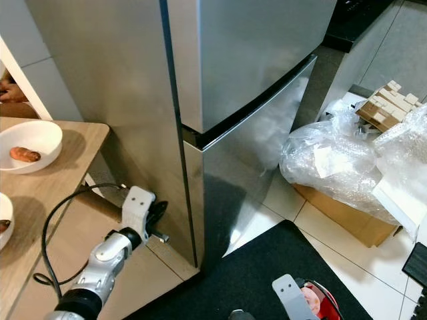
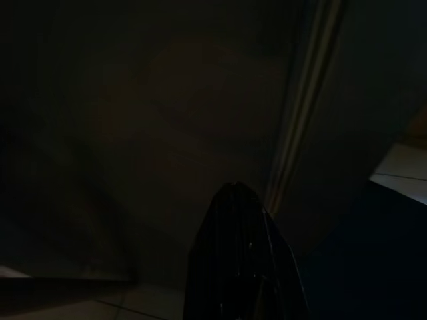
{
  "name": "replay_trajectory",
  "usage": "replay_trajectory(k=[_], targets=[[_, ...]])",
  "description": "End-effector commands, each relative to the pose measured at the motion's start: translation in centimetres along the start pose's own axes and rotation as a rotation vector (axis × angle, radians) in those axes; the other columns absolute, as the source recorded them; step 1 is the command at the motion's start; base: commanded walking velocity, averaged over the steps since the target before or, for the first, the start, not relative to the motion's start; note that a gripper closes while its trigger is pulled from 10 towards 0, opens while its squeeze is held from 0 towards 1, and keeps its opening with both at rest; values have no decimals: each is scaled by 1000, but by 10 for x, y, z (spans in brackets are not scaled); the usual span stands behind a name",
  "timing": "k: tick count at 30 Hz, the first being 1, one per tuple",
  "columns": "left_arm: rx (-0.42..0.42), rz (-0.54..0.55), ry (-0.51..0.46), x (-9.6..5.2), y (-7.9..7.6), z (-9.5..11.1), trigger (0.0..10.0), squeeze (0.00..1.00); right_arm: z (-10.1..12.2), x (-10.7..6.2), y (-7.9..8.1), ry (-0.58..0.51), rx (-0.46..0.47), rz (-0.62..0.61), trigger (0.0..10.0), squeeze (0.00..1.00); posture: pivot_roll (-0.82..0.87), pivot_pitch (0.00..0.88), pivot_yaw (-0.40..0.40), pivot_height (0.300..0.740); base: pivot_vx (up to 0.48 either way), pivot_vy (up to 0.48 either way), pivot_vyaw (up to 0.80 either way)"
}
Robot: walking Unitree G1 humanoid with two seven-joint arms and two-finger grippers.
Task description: Restocking fridge
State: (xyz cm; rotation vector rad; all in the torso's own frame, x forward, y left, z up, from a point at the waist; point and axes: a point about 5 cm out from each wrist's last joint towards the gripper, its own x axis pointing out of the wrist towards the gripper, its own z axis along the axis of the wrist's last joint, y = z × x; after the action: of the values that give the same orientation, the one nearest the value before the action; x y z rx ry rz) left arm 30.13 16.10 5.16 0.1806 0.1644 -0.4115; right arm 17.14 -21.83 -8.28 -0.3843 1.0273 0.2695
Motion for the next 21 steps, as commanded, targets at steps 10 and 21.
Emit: replay_trajectory(k=[10,21], targets=[[-29,18,-28,7,-3,8,10000,0,-3,-1,-4,1,7,-18,10000,0,-181,123,-38,700,0,0,0],[-47,-106,-58,22,-28,19,10000,0,-3,-2,-5,-1,-4,-20,10000,0,-183,116,-42,700,0,0,0]])
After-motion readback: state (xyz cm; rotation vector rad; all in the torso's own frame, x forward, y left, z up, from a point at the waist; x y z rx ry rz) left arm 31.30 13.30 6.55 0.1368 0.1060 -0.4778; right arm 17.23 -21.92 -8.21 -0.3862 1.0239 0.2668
